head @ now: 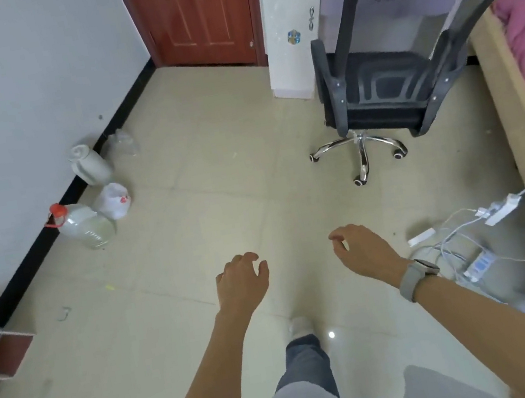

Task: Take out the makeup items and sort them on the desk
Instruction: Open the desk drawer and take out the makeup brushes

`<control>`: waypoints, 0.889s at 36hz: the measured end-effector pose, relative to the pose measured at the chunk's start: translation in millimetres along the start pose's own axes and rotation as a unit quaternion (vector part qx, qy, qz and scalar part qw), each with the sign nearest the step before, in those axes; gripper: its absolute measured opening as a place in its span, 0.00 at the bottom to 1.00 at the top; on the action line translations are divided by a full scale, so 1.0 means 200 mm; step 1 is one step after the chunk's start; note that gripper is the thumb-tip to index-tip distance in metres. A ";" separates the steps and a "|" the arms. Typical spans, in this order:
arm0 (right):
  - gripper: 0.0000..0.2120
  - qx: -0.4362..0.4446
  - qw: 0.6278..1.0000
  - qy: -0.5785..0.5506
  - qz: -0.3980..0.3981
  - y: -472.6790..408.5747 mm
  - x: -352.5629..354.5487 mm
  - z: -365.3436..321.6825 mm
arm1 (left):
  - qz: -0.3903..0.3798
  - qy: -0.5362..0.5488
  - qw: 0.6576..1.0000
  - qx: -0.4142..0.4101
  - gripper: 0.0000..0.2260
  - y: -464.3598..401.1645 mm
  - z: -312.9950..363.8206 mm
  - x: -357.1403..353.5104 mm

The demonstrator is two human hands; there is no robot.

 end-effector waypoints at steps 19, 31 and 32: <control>0.14 -0.011 0.999 -0.036 0.020 -1.96 0.64 0.06 | -0.001 -0.012 0.999 -0.043 0.15 -2.05 0.68 0.45; 0.15 0.010 0.999 -0.032 0.038 -3.26 1.14 -0.04 | 0.033 -0.008 0.999 -0.018 0.15 -3.19 1.01 0.87; 0.15 0.009 0.999 -0.036 0.039 -3.35 1.15 -0.05 | 0.030 -0.005 0.999 -0.012 0.15 -3.27 1.02 0.88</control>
Point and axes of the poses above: each hand's wrist, its own y-axis away from the middle knuckle, its own x-axis out of the back of the hand, z = x × y, the point moved 2 cm from there along -y, towards the middle knuckle, and after that the axes turned 2 degrees about z, right-handed, at the moved point
